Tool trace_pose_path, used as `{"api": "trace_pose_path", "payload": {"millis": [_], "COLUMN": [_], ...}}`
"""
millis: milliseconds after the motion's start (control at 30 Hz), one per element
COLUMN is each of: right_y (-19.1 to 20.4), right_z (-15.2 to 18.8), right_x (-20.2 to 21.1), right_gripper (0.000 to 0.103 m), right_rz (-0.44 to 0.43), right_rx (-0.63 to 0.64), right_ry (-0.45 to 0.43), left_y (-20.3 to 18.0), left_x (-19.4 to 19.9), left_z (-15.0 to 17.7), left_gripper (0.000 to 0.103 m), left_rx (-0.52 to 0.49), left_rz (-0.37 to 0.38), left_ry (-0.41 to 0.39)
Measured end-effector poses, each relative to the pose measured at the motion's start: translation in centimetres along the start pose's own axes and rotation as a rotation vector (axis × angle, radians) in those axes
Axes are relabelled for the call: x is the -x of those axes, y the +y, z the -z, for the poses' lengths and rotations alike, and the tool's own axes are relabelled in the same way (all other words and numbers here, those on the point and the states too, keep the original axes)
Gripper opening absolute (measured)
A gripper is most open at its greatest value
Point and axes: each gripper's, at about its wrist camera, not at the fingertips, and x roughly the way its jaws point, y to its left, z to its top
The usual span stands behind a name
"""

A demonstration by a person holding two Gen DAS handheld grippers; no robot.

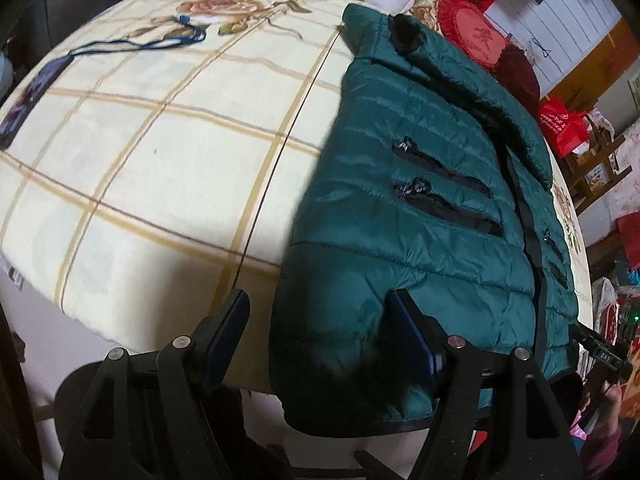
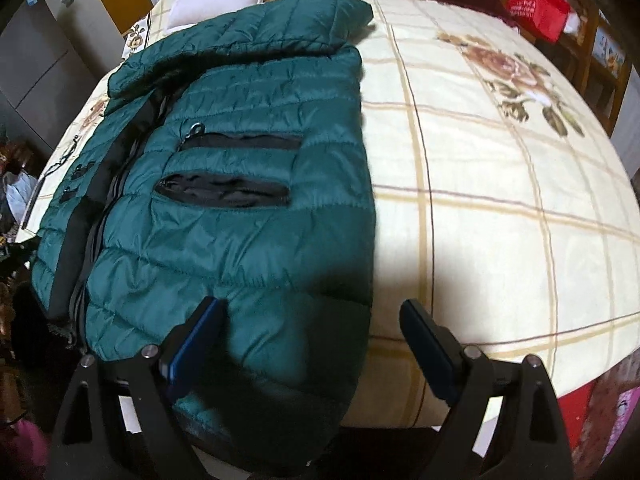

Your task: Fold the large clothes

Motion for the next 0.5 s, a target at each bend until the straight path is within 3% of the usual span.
{"api": "trace_pose_path", "payload": {"millis": [333,500], "right_y": [-0.63,-0.59], "right_z": [-0.25,-0.18], "right_x": [0.05,-0.55], "right_gripper": [0.093,0.093], "right_rz": [0.02,-0.042], "right_rx": [0.014,-0.01], "right_ry": [-0.013,0.022], "left_y": [-0.71,-0.97], "left_x": [-0.4,-0.53], "left_z": [0.86,0.83], "left_gripper": [0.055,0.055], "left_rx": [-0.038,-0.047], "left_rz": [-0.04,-0.049], "left_ry": [-0.006,-0.005]}}
